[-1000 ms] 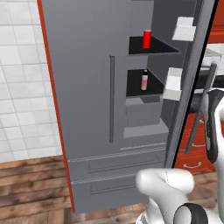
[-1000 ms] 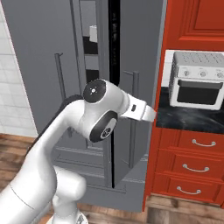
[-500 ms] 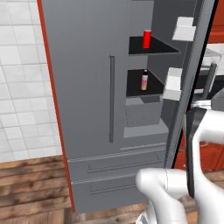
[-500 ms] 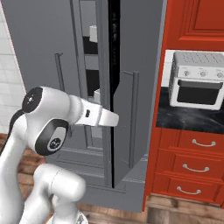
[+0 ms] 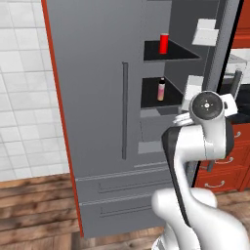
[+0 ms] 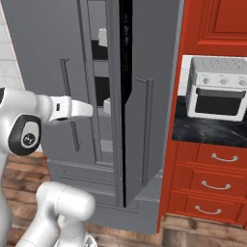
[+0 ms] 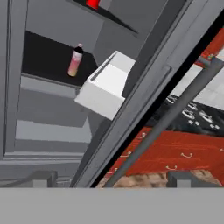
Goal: Open the fridge, grab two sodas, and place both sodas inside the bowl with ice on the dining counter.
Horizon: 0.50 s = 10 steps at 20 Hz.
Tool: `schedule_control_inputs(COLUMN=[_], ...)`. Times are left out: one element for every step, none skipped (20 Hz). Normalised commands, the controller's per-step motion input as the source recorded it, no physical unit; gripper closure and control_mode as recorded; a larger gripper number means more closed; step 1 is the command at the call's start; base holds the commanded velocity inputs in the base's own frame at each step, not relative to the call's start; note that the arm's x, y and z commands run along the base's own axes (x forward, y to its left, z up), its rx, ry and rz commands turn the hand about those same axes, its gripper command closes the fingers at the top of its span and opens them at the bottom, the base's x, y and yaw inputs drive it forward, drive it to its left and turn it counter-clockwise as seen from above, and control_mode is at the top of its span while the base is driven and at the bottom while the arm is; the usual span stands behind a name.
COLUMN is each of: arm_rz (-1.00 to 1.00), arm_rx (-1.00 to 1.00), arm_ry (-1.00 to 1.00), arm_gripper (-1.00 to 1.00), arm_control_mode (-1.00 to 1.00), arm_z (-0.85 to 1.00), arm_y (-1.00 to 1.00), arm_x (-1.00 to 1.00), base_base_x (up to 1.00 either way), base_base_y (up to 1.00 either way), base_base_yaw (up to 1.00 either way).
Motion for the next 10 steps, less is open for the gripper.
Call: schedule_control_inputs(arm_rz=[0.2, 0.21, 0.21, 0.21, 0.19, 0.18, 0.16, 0.15, 0.14, 0.12], arm_rx=[-0.09, -0.09, -0.06, -0.04, -0.04, -0.03, -0.04, -0.04, -0.03, -0.03], arm_ry=[0.05, 0.05, 0.04, 0.03, 0.05, 0.04, 0.07, 0.07, 0.06, 0.05], arm_gripper=[-1.0, -1.0, -1.0, -1.0, -1.0, -1.0, -1.0, -1.0, -1.0, -1.0], arm_control_mode=[-1.0, -1.0, -1.0, -1.0, -1.0, -1.0, -1.0, -1.0, -1.0, -1.0], arm_z=[0.01, 0.05, 0.12, 0.18, 0.14, 0.19, 0.14, 0.15, 0.14, 0.17], arm_y=[0.72, 0.67, 0.55, 0.45, 0.39, 0.25, 0.22, 0.15, 0.11, 0.08], arm_x=[0.71, 0.73, 0.8, 0.85, 0.87, 0.9, 0.94, 0.9, 0.89, 0.82], base_base_x=[0.0, 0.0, 0.0, 0.0, 0.0, 0.0, 0.0, 0.0, 0.0, 0.0], base_base_y=[0.0, 0.0, 0.0, 0.0, 0.0, 0.0, 0.0, 0.0, 0.0, 0.0], base_base_yaw=[0.0, 0.0, 0.0, 0.0, 0.0, 0.0, 0.0, 0.0, 0.0, 0.0])
